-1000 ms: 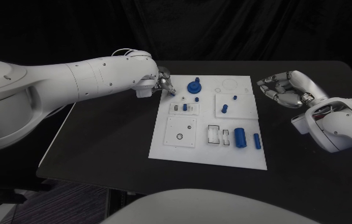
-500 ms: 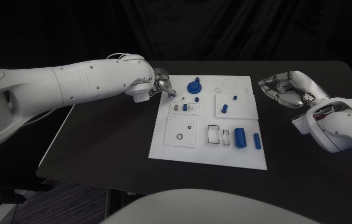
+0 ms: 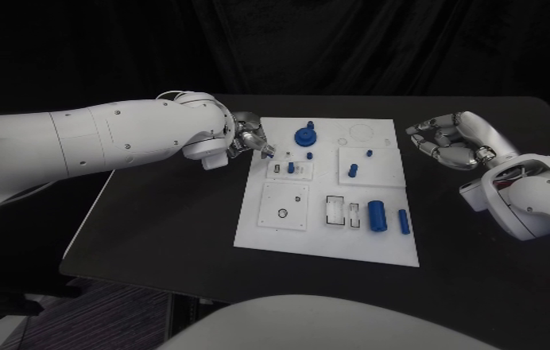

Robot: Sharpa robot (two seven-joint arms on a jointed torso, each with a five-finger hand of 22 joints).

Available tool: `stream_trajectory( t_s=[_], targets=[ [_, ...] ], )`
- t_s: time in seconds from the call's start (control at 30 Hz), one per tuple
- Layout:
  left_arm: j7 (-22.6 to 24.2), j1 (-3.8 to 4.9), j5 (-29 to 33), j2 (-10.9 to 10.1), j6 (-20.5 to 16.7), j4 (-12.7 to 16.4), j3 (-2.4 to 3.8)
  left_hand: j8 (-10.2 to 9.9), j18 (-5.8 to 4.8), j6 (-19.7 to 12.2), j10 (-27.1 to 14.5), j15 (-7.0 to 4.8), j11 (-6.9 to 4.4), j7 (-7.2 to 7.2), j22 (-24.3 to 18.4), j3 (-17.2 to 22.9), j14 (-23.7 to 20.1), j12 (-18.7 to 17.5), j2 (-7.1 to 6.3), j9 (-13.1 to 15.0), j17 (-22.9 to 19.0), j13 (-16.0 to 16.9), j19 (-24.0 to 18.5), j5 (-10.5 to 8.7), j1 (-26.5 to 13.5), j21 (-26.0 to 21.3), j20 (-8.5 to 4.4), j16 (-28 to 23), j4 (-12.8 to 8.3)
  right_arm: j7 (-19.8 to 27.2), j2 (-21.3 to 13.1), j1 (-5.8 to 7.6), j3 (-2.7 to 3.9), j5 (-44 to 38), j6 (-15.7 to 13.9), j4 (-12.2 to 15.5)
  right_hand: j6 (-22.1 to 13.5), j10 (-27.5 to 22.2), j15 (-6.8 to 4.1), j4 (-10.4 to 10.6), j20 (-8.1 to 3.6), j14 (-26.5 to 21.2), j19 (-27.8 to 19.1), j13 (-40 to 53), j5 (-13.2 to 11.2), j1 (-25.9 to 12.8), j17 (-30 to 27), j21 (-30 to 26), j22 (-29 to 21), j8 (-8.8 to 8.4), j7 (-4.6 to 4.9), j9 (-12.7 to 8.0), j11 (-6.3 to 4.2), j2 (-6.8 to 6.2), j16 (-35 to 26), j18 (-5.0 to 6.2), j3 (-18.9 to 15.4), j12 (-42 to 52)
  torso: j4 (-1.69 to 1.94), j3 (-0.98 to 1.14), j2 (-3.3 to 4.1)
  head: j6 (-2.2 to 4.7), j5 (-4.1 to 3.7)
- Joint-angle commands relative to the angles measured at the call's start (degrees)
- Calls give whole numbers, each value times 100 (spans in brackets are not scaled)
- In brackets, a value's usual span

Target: Assemble the parts on the task board

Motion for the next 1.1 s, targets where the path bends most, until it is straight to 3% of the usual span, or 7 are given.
stream_trajectory(
  t_s=[0.03,0.23,0.37,0.6,0.77,0.97,1.1],
  targets=[
    [185,-17,49,-4,-238,63,4,33,34,149,582,-53,-42,-107,1059,-29,606,20,20,2,1509,1507,-7,-25,-57,11,-31,15,29,-97,-4,-19,4,-4,27,4,12,404,10,-2,-16,442,-35,1326,24,-32,1101,-35,658,3,-2,-7,32,17,-22,38,36,-20,5,9,-7,-1,-5],
    [215,-136,49,-17,-332,129,5,57,40,245,582,-61,-57,-127,1051,-77,606,20,49,5,1509,1507,-23,-97,-90,-17,-39,15,80,-109,-23,-23,4,-4,28,15,12,404,10,-2,-16,442,-35,1326,24,-32,1101,-35,658,3,-2,-7,32,17,-22,38,36,-20,17,-4,2,-1,-16],
    [200,-247,42,-11,-400,139,5,60,40,291,582,-73,-70,-143,1050,-116,606,20,69,9,1509,1507,-27,-255,-86,-20,-49,15,100,-114,-28,-23,4,-4,27,23,12,404,10,-2,-16,442,-35,1326,24,-32,1101,-35,658,3,-2,-7,32,17,-22,38,36,-20,11,-12,13,-1,-4],
    [184,-460,-294,44,-744,113,6,52,51,320,582,-81,-78,-153,1035,-184,606,20,74,11,1509,1507,-48,-486,-87,-70,-59,15,129,-113,-39,-24,4,3,28,44,12,404,10,-2,-16,442,-35,1326,24,-32,1101,-35,658,3,-2,-7,32,17,-22,38,36,-20,-16,-1,15,-1,8],
    [214,-524,-368,66,-873,114,6,55,47,346,582,-86,-83,-159,1040,-215,606,20,80,14,1509,1507,-39,-567,-93,-53,-63,15,146,-116,-56,-24,5,4,25,53,15,405,10,-11,-16,441,-34,1328,22,-35,1099,-36,659,7,-2,-6,32,23,-24,38,45,-19,-16,9,13,-1,15],
    [276,-563,-373,55,-985,135,6,57,56,400,582,-97,-95,-173,1027,-301,606,20,107,22,1509,1507,-55,-833,-96,-97,-73,15,189,-116,-56,-24,5,4,27,55,15,405,10,-11,-16,441,-34,1328,22,-35,1099,-36,659,7,-2,-6,32,23,-24,38,45,-19,-10,-1,19,-1,20],
    [327,-574,-360,42,-1058,157,6,57,56,400,582,-97,-95,-173,1027,-301,606,20,107,22,1509,1507,-55,-833,-96,-97,-73,15,189,-114,-48,-24,5,4,29,49,15,405,10,-11,-16,441,-34,1328,22,-35,1099,-36,659,7,-2,-6,32,23,-24,38,45,-19,-17,0,11,-1,22]
  ],
)
